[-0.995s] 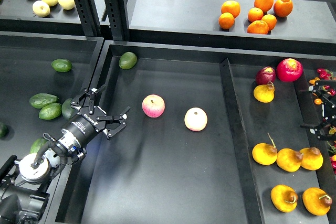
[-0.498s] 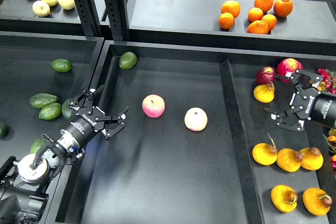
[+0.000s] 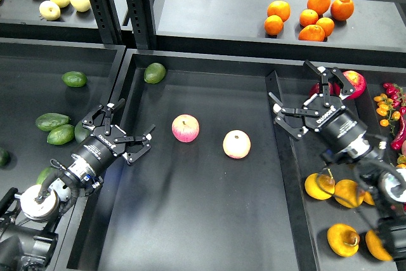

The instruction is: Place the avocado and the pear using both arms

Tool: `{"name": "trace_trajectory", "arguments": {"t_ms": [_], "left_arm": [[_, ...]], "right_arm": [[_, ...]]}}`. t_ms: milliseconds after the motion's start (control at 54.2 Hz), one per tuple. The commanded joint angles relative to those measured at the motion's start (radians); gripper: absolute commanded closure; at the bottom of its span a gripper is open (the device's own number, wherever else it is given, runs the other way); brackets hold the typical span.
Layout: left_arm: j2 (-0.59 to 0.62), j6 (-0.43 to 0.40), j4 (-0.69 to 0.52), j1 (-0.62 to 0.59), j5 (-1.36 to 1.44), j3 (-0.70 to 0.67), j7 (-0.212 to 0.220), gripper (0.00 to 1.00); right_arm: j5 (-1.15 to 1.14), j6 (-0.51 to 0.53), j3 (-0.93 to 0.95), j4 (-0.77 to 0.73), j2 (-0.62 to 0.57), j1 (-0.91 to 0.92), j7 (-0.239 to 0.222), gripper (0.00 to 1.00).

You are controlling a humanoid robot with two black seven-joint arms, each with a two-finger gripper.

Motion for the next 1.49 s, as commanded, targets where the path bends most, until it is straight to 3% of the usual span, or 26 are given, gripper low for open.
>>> {"name": "trace_trajectory", "arguments": {"t_ms": [0, 92, 461, 756, 940, 1051, 1180, 1475], "left_arm": [[0.0, 0.0, -0.027, 0.022, -0.018, -0.001, 0.0, 0.01], [0.0, 0.0, -0.044, 0.037, -0.035, -0.001, 0.0, 0.01], [0.0, 0.0, -0.064, 0.166, -0.123, 0.004, 0.0, 0.01], [0.0, 0.0, 0.024, 0.189, -0.2, 0.052, 0.0, 0.01], [0.0, 0.0, 0.042, 0.157, -0.2, 0.085, 0.0, 0.01], [0.0, 0.0, 0.042, 0.106, -0.2, 0.107, -0.064, 0.01], [0.0, 0.0, 0.042, 0.039, -0.2, 0.108, -0.071, 0.01], [0.0, 0.0, -0.022, -0.026, -0.2, 0.09, -0.073, 0.01]], "right_arm": [[0.01, 0.0, 0.035, 0.035, 0.097, -0.064, 0.0, 0.0], [0.033, 0.0, 0.038, 0.063, 0.143, -0.115, 0.0, 0.0], [0.041, 0.0, 0.02, 0.118, 0.143, -0.353, 0.0, 0.0], [0.028, 0.0, 0.02, 0.095, 0.143, -0.396, 0.0, 0.0], [0.03, 0.0, 0.005, 0.086, 0.143, -0.384, 0.0, 0.0], [0.03, 0.0, -0.002, 0.092, 0.143, -0.347, 0.0, 0.0], [0.03, 0.0, 0.009, 0.093, 0.143, -0.301, 0.0, 0.0], [0.036, -0.189, 0.038, 0.132, 0.143, -0.183, 0.0, 0.0]]}}
